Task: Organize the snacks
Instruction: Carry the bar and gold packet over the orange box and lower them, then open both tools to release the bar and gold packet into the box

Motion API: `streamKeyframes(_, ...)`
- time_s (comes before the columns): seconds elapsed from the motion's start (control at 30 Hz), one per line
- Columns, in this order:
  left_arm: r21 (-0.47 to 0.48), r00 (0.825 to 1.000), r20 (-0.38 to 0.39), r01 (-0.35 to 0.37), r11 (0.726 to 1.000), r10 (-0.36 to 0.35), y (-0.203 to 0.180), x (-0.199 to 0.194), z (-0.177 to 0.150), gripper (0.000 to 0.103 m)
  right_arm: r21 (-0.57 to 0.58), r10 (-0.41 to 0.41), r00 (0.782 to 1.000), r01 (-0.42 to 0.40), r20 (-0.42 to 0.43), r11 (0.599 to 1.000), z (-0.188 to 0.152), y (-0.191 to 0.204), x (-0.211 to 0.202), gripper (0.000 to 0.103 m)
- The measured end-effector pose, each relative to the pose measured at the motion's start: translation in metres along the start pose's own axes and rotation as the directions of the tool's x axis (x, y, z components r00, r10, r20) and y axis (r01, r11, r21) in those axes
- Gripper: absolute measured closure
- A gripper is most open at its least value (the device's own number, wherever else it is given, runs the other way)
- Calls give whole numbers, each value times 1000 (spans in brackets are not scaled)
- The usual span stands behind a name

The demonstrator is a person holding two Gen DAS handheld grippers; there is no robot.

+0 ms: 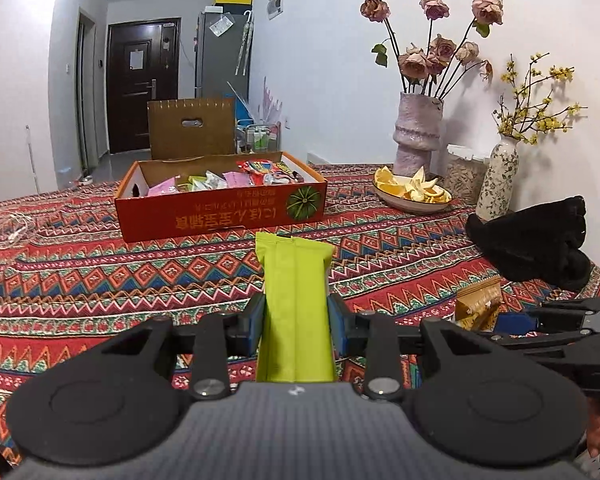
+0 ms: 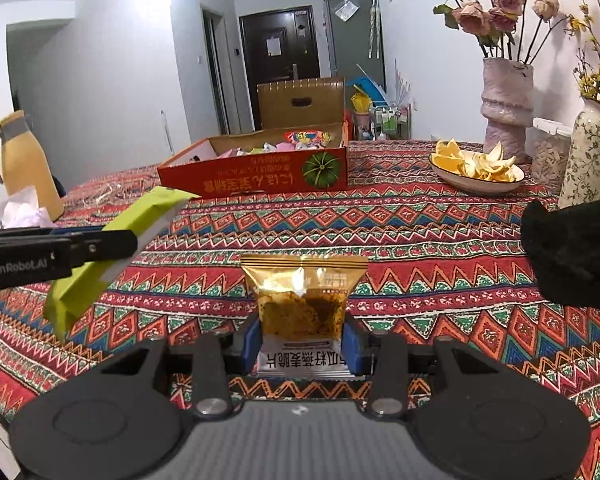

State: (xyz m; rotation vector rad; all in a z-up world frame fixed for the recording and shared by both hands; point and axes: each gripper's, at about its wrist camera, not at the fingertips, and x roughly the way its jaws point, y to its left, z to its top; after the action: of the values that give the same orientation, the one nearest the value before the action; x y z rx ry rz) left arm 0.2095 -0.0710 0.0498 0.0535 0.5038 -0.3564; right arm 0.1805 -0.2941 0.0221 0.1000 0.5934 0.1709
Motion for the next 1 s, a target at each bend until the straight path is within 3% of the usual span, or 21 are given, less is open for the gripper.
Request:
streamKeyframes(0.2, -32, 1000, 3, 5, 999, -4, 19, 11, 21, 69, -31, 46, 999, -45, 17, 998, 15, 5, 17, 63)
streamKeyframes(0.47, -41, 995, 90, -37, 998, 40, 71, 60, 95, 69, -161, 119, 988, -103, 96, 982, 96, 23, 69, 63)
streamKeyframes(0.77, -92, 987, 110, -104, 990, 114, 138, 143, 161, 69, -178, 189, 976, -168, 109, 970, 188, 36, 170, 62)
streamKeyframes(1.0, -204, 992, 31, -111, 973, 120, 190, 228, 172, 69, -81, 269, 962, -265, 42, 961, 231, 44, 264, 62)
